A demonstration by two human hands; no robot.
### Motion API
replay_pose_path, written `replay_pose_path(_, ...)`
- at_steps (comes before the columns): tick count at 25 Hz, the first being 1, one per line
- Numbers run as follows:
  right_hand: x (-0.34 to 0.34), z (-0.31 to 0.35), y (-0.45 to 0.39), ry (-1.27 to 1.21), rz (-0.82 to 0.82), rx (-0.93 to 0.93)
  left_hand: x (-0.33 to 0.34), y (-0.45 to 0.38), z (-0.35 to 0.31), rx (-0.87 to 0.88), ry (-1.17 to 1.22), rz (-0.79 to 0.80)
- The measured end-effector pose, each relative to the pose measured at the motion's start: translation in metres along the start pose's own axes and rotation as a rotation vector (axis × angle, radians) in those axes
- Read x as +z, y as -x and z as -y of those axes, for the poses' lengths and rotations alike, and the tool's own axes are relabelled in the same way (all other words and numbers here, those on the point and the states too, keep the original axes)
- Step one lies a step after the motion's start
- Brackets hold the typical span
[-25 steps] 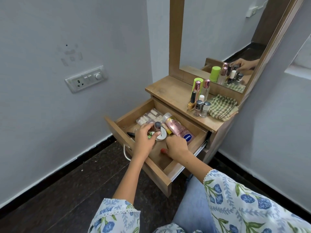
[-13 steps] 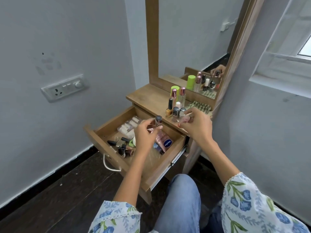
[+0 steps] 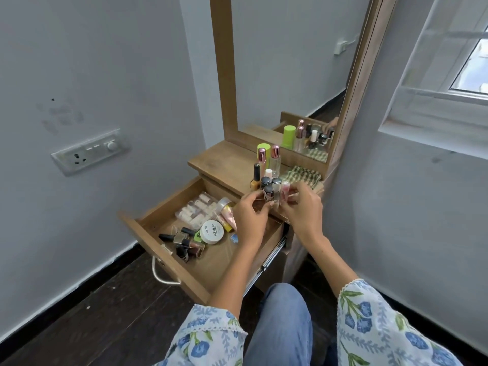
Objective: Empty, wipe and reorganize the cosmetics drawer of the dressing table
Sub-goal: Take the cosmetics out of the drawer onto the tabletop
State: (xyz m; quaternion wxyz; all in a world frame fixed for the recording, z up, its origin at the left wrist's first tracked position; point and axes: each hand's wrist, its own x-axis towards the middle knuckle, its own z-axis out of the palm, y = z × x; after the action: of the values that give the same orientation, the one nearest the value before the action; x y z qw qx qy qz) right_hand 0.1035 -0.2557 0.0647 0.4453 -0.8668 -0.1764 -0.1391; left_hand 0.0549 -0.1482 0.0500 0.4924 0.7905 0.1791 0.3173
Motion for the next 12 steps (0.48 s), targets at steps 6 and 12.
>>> replay_pose_path(6,0.001,-0.007,0.0,-0.032,-0.033,0.007,0.01,-0.006,-0.001,0.044,-0.025,0.02)
replay_pose_path(12,0.002,-0.007,0.004,0.031,-0.055,0.036,0.017,0.002,0.0,0.053,0.02,-0.043)
